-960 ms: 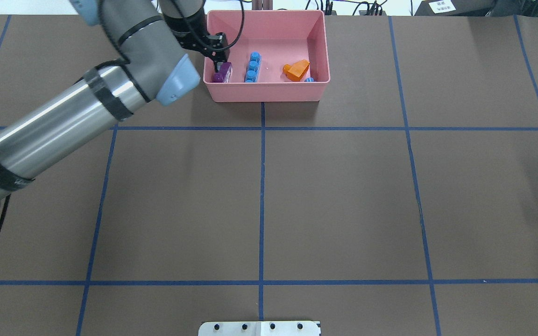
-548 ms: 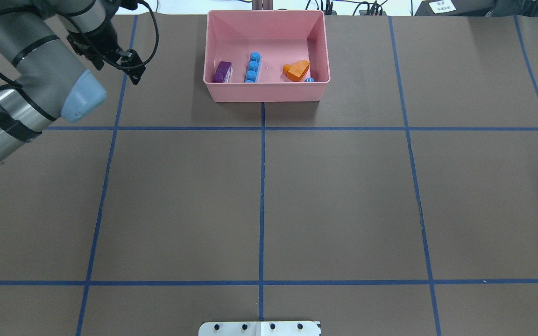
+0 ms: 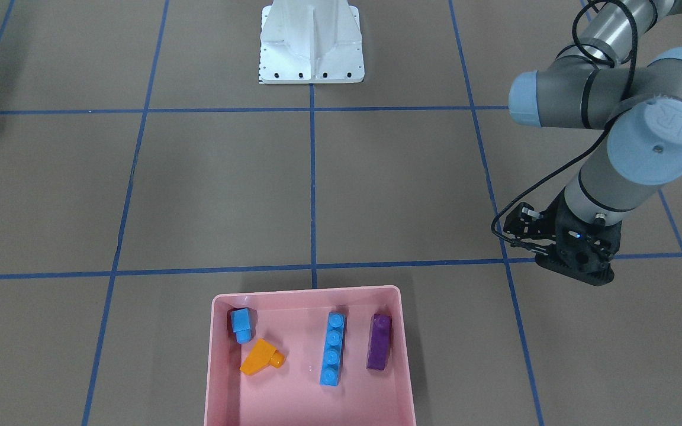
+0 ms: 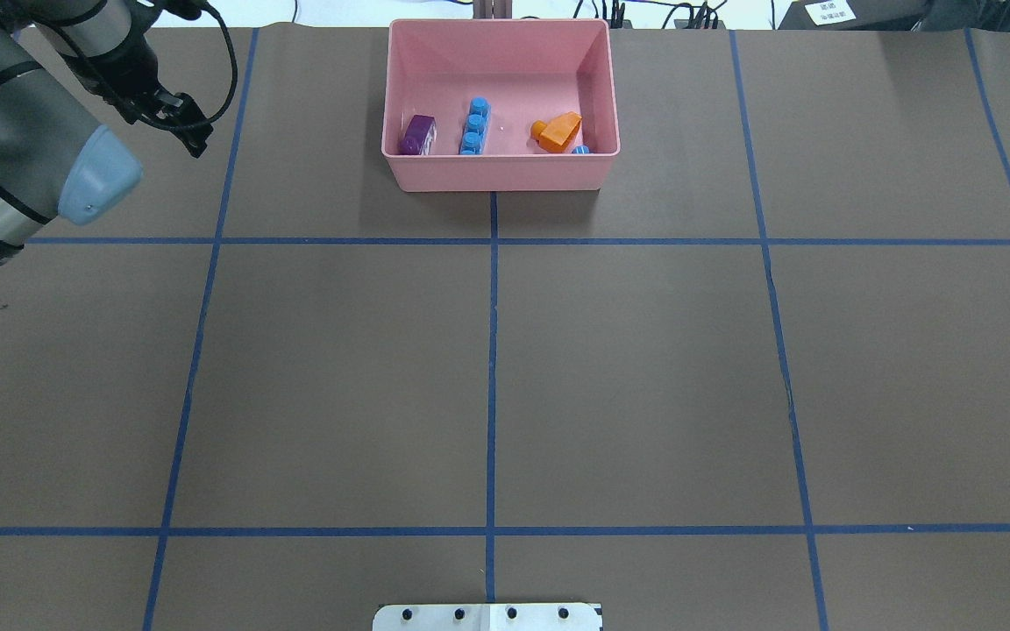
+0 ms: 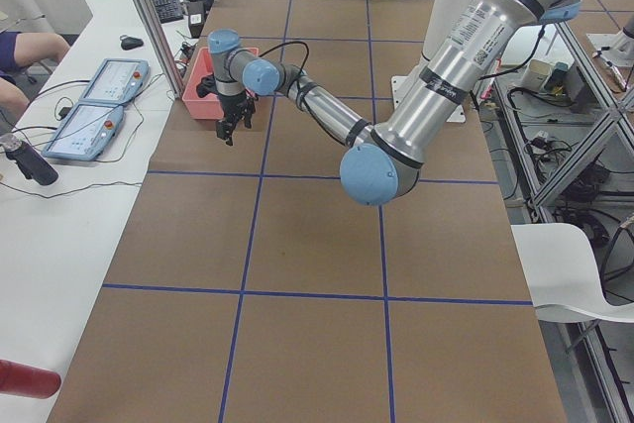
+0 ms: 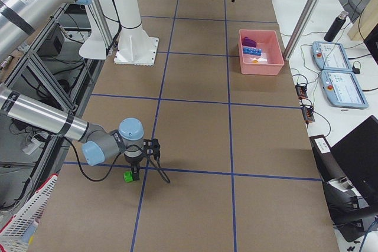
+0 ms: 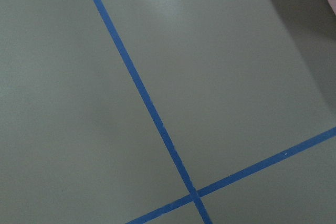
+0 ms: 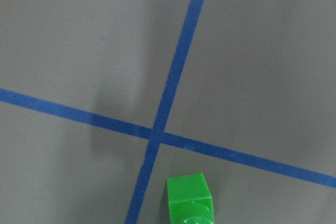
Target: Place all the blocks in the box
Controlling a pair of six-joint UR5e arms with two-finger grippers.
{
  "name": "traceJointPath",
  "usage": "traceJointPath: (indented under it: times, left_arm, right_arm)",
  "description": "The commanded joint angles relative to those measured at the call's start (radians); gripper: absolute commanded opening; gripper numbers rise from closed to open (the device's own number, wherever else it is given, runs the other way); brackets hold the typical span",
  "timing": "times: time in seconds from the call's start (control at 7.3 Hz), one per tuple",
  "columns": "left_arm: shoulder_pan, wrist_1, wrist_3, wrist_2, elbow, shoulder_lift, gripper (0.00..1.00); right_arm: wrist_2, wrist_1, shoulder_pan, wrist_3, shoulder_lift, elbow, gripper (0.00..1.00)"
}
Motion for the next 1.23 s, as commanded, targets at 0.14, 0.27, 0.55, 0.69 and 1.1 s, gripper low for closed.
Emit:
traceJointPath:
  times: [0.14,0.27,0.55,0.69,1.1]
  left_arm:
    - [-0.001,0.000,0.002,0.000,-0.004,0.002,1.00]
    - [-0.001,0.000,0.002,-0.001,-0.004,0.002,1.00]
    - [0.001,-0.002,0.000,-0.001,-0.004,0.004,1.00]
    - [0.001,-0.002,0.000,-0.001,-0.004,0.004,1.00]
    - [0.001,-0.003,-0.003,-0.001,-0.023,0.010,1.00]
  right_arm:
    - [0.010,0.034,-0.043,-0.005,0.064,-0.090,0.99]
    - [0.010,0.034,-0.069,-0.002,0.069,-0.097,0.99]
    - [0.010,0.031,-0.102,0.001,0.069,-0.109,0.66]
    - [0.010,0.030,-0.113,0.001,0.068,-0.109,0.31]
    - [-0.002,0.045,-0.120,0.001,0.069,-0.092,0.00]
